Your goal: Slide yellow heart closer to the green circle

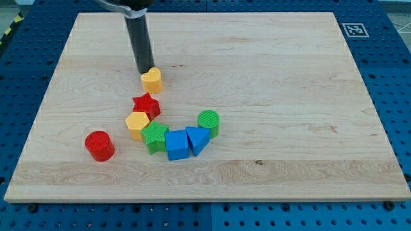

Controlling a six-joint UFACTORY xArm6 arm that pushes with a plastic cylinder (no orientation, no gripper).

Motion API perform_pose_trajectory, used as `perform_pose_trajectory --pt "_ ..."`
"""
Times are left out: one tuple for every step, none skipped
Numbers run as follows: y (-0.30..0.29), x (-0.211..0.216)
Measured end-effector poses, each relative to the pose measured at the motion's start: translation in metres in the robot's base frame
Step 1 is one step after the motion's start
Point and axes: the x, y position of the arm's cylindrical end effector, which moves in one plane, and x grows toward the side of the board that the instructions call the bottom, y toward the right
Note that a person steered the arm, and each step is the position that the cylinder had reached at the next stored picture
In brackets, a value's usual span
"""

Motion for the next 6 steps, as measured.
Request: perform_pose_trajectory --pt "-0.017 0.002" --pt "-0.005 0.018" --pt "0.015 0.022" --pt "0.035 0.022" --pt "0.045 0.028" --pt "0.056 0.032"
